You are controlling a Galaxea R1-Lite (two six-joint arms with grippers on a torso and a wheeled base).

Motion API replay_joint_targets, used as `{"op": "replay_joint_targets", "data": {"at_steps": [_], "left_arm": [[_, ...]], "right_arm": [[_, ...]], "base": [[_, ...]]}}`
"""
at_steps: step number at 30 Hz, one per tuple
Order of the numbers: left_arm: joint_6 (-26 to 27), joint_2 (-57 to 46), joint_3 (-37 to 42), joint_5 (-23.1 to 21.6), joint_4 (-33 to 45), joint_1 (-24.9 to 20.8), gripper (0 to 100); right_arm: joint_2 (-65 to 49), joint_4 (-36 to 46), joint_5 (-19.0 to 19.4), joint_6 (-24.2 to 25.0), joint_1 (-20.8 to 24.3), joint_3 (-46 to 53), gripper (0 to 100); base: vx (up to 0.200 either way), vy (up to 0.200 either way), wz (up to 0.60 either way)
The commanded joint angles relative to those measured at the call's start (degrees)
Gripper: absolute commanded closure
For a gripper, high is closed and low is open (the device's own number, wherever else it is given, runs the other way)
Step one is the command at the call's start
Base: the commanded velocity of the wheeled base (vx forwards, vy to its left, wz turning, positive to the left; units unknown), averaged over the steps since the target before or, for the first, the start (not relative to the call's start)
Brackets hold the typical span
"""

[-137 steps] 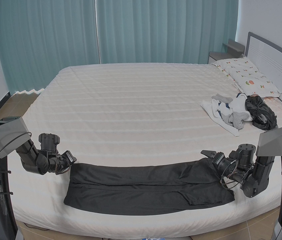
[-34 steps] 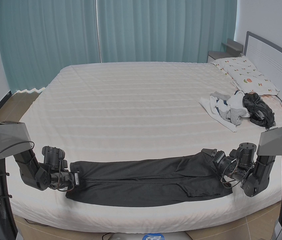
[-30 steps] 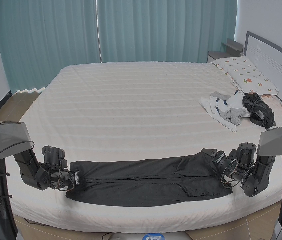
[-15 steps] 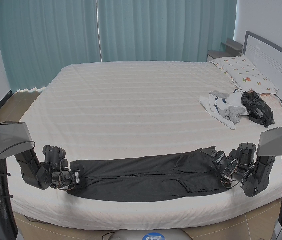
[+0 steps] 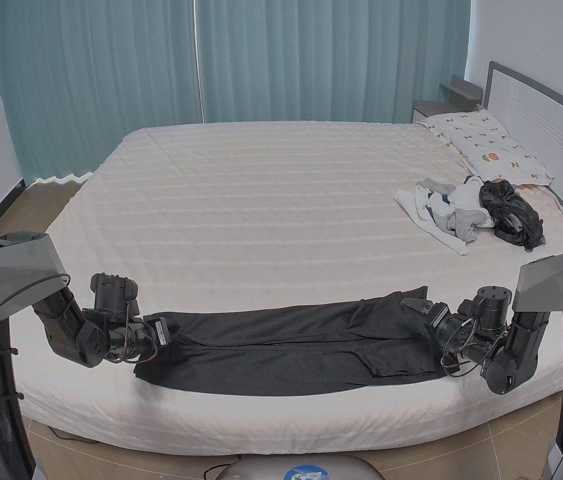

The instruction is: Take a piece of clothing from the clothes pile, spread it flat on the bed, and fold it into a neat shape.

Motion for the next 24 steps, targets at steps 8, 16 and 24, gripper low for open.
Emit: {"op": "replay_joint_targets", "data": {"at_steps": [8, 16, 24], "left_arm": [[-0.6, -1.8, -4.6, 6.1, 5.3, -4.5, 100], [-0.5, -1.4, -3.8, 6.3, 8.1, -4.3, 100], [0.8, -1.0, -3.1, 6.9, 11.0, 1.4, 100]], "right_arm": [[-0.1, 0.0, 0.0, 0.0, 0.0, 0.1, 0], [0.0, -1.5, 0.0, 0.0, 0.2, 0.9, 0], [0.4, -2.2, 0.0, 0.0, 0.3, 1.2, 0]], "base": [[0.000, 0.000, 0.00], [0.000, 0.000, 0.00], [0.000, 0.000, 0.00]]}}
